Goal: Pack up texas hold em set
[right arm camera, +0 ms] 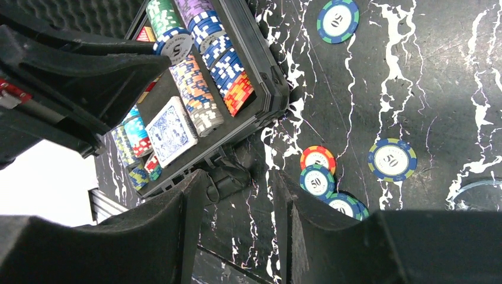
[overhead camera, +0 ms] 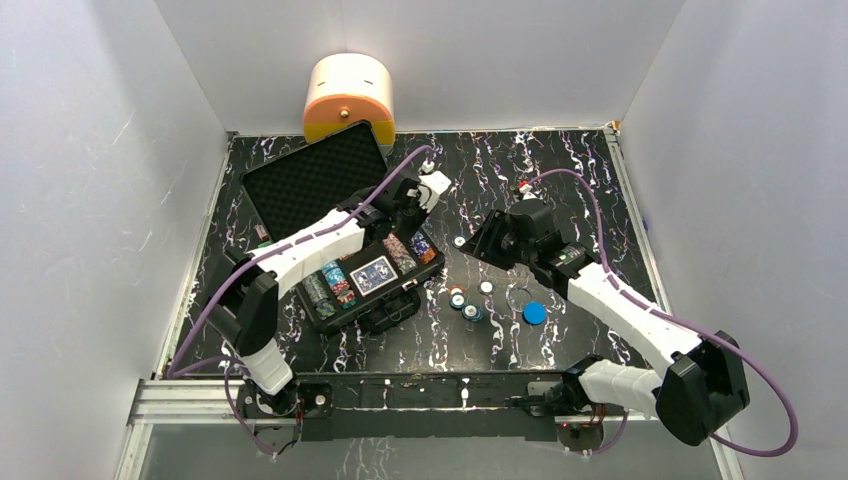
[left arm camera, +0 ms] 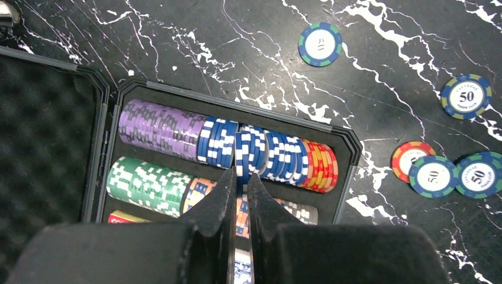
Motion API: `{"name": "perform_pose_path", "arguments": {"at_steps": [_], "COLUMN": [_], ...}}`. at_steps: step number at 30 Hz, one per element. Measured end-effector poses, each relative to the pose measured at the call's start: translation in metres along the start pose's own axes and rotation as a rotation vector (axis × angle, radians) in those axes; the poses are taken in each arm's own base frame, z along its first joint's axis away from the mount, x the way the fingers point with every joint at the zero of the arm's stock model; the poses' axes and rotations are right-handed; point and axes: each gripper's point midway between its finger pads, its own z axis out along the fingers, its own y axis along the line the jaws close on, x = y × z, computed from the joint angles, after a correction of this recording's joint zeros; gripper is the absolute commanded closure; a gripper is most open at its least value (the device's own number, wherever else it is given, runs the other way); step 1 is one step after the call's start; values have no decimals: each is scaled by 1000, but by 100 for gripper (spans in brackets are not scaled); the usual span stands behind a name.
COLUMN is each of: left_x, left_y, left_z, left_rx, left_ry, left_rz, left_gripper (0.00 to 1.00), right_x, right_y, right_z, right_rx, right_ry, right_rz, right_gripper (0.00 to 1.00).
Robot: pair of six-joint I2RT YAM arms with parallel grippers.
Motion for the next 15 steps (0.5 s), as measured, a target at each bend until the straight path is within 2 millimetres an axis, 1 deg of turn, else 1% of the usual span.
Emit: {"name": "perform_pose_path", "arguments": {"at_steps": [3,8,15], "left_x": [-2,9,7], "left_y": [4,6,12], "left_z": [6,20,21], "left_rx": [-5,-1,-5], "left_ry": [6,46,44], "left_rz": [14,29,17], "left_gripper": [100,100,100], "right_x": [-1,-3,-4], "right_y": [1,4,7], "right_z": [-1,-6,-9], "right_rx": [-3,-16,-28], "right_ry": [-3,-14,-19], "right_rz": [0,5,14], "right_gripper": [47,47,46]}}
